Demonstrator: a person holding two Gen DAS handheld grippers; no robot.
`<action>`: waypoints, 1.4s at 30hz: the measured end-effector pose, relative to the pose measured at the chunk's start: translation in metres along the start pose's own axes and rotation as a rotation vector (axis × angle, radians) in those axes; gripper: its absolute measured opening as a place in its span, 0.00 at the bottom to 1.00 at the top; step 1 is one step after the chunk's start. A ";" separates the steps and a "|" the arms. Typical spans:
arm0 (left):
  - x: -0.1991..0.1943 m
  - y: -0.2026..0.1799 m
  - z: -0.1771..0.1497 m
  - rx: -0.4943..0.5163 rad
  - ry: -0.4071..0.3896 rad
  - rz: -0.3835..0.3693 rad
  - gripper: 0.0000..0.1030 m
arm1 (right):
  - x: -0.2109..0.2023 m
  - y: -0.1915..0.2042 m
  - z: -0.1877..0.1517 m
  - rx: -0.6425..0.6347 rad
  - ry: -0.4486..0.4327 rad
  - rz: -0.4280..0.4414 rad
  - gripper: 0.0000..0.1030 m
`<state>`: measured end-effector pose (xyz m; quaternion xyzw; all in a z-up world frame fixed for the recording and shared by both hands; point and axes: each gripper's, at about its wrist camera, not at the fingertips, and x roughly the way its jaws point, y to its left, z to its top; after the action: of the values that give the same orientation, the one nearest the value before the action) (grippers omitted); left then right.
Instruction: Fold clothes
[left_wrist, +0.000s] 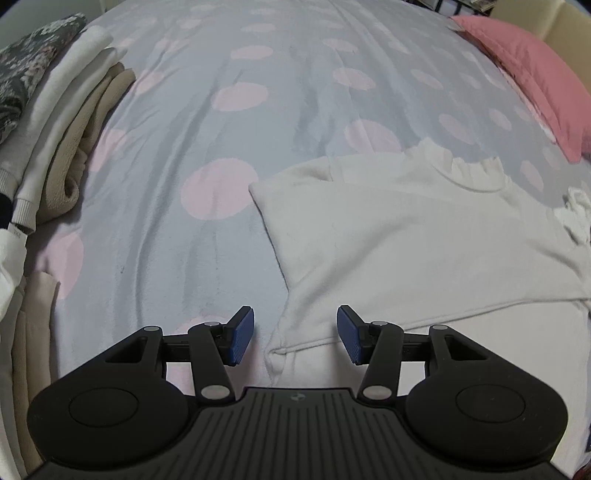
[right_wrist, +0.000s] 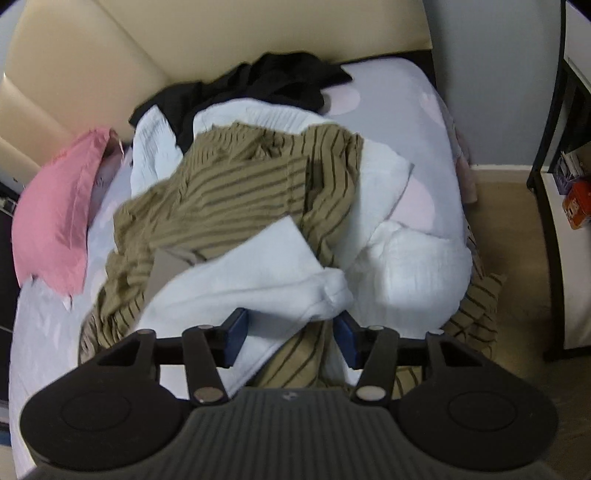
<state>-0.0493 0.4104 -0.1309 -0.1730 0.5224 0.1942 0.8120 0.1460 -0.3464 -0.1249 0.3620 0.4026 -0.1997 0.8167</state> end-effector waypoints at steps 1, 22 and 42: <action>0.002 -0.001 0.000 0.005 0.006 0.002 0.47 | -0.002 0.004 0.001 -0.025 -0.017 0.002 0.40; 0.004 -0.021 0.004 0.012 0.015 -0.054 0.46 | -0.102 0.182 -0.100 -0.592 -0.056 0.470 0.10; -0.013 -0.019 0.009 -0.026 -0.015 -0.213 0.46 | -0.084 0.304 -0.378 -1.214 0.316 0.628 0.10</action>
<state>-0.0375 0.3971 -0.1139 -0.2369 0.4925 0.1147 0.8295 0.0898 0.1406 -0.0828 -0.0342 0.4331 0.3609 0.8252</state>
